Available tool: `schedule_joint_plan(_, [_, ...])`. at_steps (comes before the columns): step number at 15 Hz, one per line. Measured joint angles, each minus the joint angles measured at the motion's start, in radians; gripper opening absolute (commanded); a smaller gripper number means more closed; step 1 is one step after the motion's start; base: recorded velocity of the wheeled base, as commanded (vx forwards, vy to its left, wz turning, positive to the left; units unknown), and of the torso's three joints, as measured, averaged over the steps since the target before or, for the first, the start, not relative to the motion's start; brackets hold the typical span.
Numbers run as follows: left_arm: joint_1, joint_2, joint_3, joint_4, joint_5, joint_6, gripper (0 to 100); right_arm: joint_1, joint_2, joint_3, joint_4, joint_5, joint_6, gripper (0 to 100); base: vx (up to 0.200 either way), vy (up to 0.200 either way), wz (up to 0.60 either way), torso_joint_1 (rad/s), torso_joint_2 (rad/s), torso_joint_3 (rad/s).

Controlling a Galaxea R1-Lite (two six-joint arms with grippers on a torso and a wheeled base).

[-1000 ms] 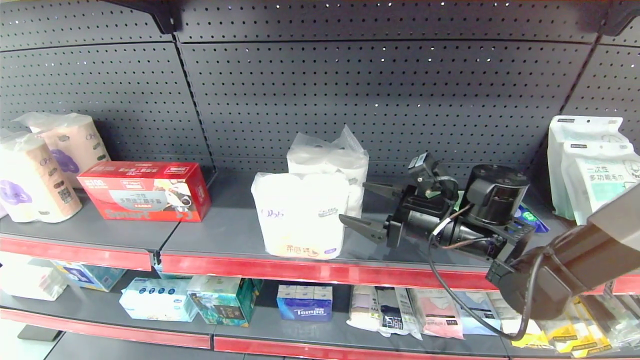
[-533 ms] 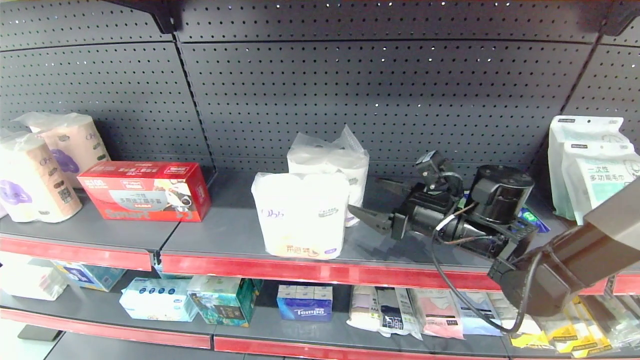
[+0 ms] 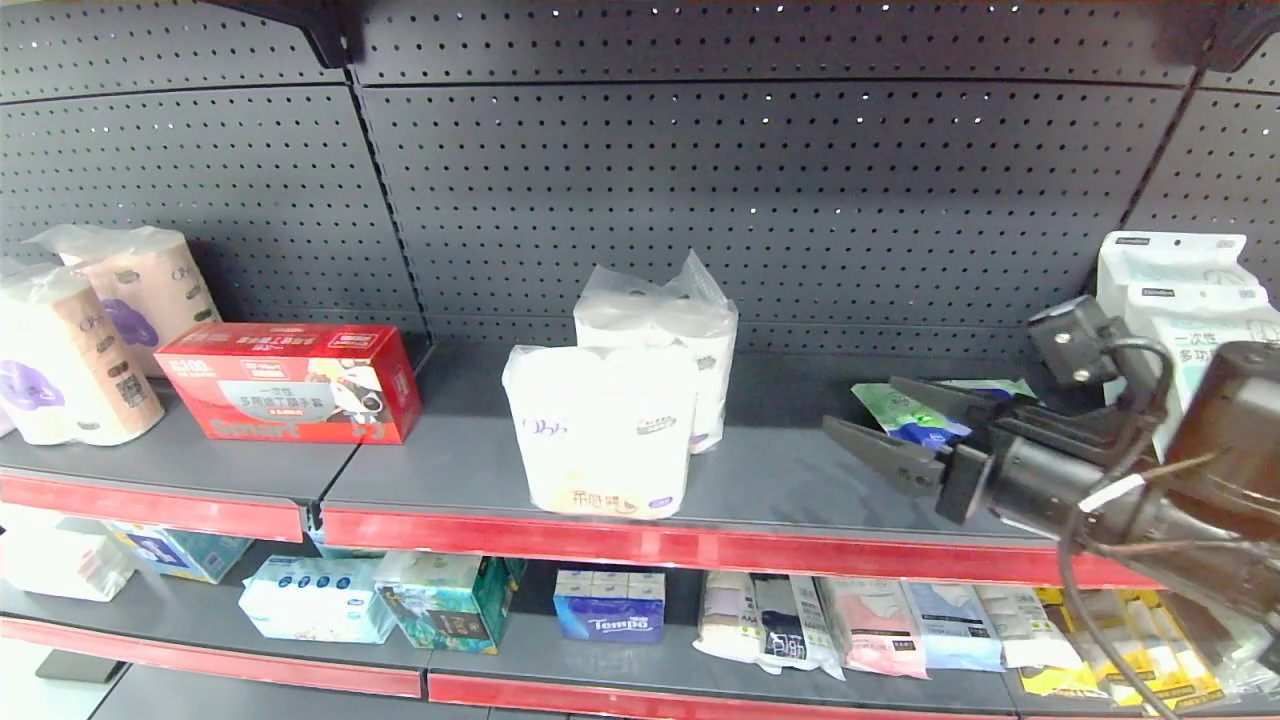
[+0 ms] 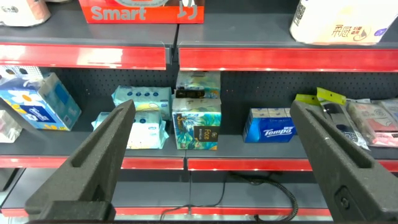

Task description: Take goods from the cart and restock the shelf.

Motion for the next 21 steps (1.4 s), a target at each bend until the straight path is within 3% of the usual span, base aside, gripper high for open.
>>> schedule_joint_plan(3, [0.001,0.000,0.000,0.000,0.000,0.000,100,-0.066,-0.300,0.036,0.357,-0.060,-0.009,100,0.000,0.000,0.00,0.000,0.00,0.000])
schedule_joint_plan(6, [0.001,0.000,0.000,0.000,0.000,0.000,100,-0.271,-0.599,0.045,0.675,-0.088,-0.026,100,0.000,0.000,0.00,0.000,0.00,0.000])
schedule_joint_plan(8, [0.001,0.000,0.000,0.000,0.000,0.000,100,-0.360,-0.761,0.046,0.834,-0.068,-0.031,100,0.000,0.000,0.00,0.000,0.00,0.000])
schedule_joint_plan(11, [0.000,0.000,0.000,0.000,0.000,0.000,100,-0.347,-0.986,0.068,1.021,-0.031,-0.051,100,0.000,0.000,0.00,0.000,0.00,0.000])
schedule_joint_plan(14, [0.000,0.000,0.000,0.000,0.000,0.000,100,-0.323,-1.197,0.147,1.099,-0.056,-0.104,100,0.000,0.000,0.00,0.000,0.00,0.000])
schedule_joint_plan(18, [0.001,0.000,0.000,0.000,-0.027,0.021,100,-0.386,-1.424,0.304,1.108,-0.150,-0.124,100,0.000,0.000,0.00,0.000,0.00,0.000])
schedule_joint_plan(21, [0.000,0.000,0.000,-0.001,-0.035,0.029,100,-0.402,-1.487,0.338,1.093,-0.256,-0.115,100,0.000,0.000,0.00,0.000,0.00,0.000])
